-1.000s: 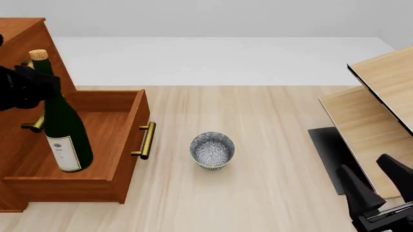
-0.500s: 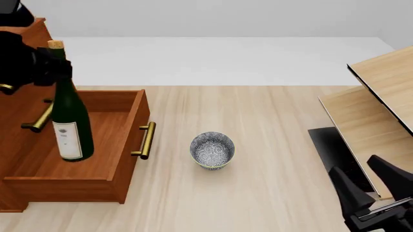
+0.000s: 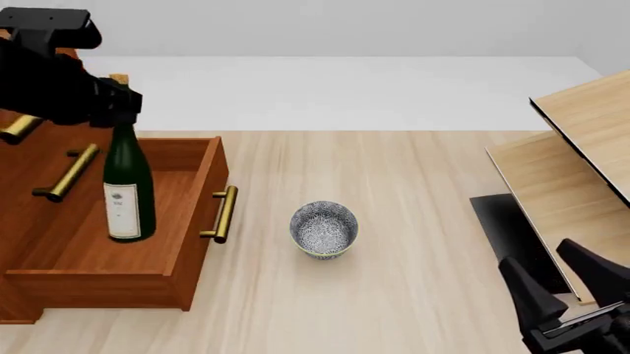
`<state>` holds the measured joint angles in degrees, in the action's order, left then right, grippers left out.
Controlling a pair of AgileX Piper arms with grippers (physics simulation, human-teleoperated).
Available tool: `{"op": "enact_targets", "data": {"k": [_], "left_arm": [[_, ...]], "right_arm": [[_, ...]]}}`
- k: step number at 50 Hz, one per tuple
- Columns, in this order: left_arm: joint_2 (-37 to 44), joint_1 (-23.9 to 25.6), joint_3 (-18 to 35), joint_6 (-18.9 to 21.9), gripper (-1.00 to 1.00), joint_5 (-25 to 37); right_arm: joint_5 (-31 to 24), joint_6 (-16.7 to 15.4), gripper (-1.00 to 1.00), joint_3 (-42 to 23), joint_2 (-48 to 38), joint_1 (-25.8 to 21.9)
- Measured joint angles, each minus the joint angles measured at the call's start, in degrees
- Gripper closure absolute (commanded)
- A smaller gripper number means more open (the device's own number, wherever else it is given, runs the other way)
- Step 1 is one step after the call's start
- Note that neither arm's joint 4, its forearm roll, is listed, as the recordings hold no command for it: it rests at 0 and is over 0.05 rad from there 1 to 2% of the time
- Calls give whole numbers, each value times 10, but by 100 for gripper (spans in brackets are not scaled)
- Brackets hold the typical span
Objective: Put the wine bottle in the bottom drawer of the cabinet.
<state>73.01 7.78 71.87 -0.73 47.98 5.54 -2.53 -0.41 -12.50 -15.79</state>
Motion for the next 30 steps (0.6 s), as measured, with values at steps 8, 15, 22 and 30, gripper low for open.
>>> {"op": "enact_targets", "data": {"k": [8,15,22,30], "left_arm": [[28,-10,9,10,100,-7],[46,-20,18,21,100,-11],[58,-22,18,25,100,-16],[66,-21,9,27,100,-23]], "right_arm": [[0,0,-100,1,-3,0],[4,0,-100,1,-9,-1],[3,0,-100,2,-9,-2],[0,0,-100,2,-8,-3]]}}
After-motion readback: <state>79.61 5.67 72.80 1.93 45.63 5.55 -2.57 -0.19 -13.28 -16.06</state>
